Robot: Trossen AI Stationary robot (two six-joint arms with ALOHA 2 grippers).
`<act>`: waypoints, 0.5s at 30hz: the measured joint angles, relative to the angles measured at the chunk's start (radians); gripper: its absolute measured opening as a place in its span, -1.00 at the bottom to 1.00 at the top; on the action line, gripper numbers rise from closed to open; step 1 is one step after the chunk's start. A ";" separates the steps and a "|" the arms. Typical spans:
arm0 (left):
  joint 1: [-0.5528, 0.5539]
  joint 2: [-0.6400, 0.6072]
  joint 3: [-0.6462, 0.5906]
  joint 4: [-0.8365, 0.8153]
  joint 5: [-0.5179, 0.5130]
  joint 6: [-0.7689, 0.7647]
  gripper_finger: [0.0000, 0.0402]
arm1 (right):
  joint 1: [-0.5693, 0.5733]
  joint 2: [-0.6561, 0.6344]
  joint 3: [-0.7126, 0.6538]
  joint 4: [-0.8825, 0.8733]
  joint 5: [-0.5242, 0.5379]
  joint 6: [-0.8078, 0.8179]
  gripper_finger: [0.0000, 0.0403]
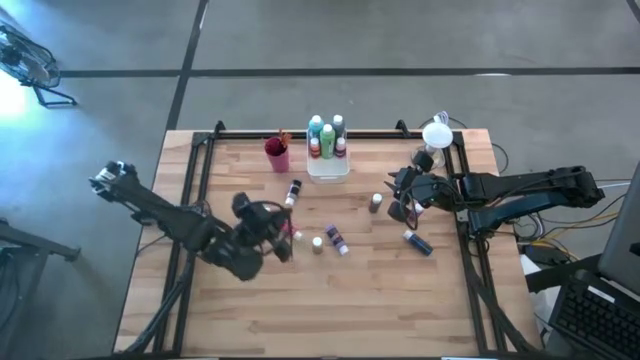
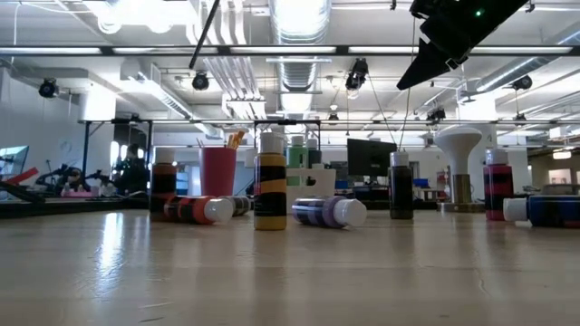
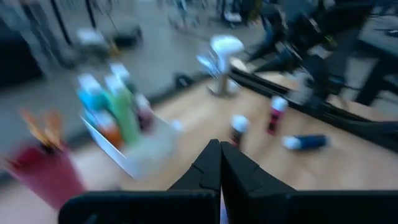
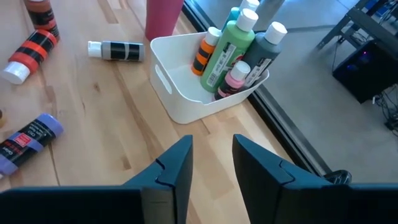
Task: Pick & Place Paint Supplies
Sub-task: Put the gold paint brush into the pink cup
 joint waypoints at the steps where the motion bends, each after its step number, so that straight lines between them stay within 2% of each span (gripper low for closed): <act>1: 0.006 -0.015 0.000 0.001 -0.027 0.056 -1.00 | 0.000 0.000 0.000 0.000 0.000 0.002 -0.47; 5: 0.056 -0.064 0.000 0.006 -0.078 0.258 -1.00 | 0.000 0.000 0.000 0.001 0.000 0.003 -0.51; 10: 0.166 -0.087 0.000 0.058 -0.067 0.465 -1.00 | 0.000 0.000 0.000 0.005 0.000 0.030 -0.55; 12: 0.225 -0.089 0.000 0.129 -0.007 0.581 -1.00 | 0.000 0.000 0.000 0.008 0.001 0.041 -0.57; 15: 0.327 -0.084 -0.001 0.278 0.189 0.770 -1.00 | 0.000 0.000 0.000 0.009 0.001 0.051 -0.60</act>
